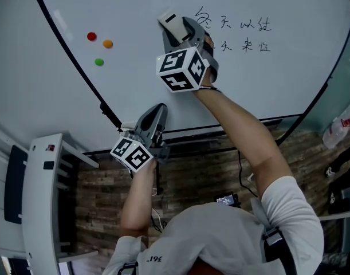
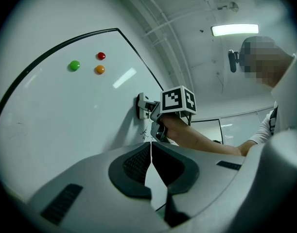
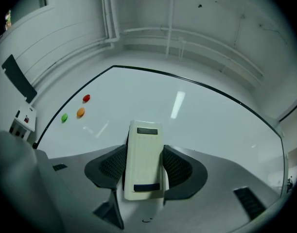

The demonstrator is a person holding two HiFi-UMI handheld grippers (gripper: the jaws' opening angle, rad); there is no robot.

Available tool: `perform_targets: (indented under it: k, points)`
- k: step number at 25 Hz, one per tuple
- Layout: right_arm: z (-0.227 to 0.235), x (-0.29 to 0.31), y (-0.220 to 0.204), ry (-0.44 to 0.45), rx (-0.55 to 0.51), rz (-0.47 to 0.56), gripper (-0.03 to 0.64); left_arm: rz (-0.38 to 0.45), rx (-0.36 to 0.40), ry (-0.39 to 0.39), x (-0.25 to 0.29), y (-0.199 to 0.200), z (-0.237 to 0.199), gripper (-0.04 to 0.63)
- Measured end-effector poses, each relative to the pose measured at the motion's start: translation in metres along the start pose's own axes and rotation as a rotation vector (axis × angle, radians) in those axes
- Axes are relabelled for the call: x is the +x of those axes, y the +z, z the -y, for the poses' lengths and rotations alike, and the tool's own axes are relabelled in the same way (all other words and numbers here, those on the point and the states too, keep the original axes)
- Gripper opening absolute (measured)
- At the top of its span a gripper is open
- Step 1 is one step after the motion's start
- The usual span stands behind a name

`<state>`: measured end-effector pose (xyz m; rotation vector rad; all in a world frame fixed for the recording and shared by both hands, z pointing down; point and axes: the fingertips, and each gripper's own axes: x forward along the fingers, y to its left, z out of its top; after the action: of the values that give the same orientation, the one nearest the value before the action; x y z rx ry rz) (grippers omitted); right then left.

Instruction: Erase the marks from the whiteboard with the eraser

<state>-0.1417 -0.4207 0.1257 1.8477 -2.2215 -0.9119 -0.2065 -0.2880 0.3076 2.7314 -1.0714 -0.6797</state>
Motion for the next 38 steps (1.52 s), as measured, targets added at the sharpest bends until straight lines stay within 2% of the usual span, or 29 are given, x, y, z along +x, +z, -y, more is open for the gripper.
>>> perform_targets:
  k: [9,22,29,38]
  points:
    - [0.024,-0.002,-0.008,-0.034,0.047,-0.028,0.252,-0.017,-0.005,-0.007,0.008,-0.010,0.009,0.012]
    - [0.076,-0.012,-0.029,-0.068,0.047,-0.053,0.252,-0.043,-0.007,-0.047,0.031,-0.029,0.031,0.012]
    - [0.098,-0.018,-0.041,-0.095,0.056,-0.059,0.252,-0.050,-0.015,-0.040,0.039,-0.034,0.039,0.012]
    - [0.163,-0.038,-0.077,-0.135,0.068,-0.070,0.252,-0.078,-0.012,-0.053,0.080,-0.062,0.075,0.012]
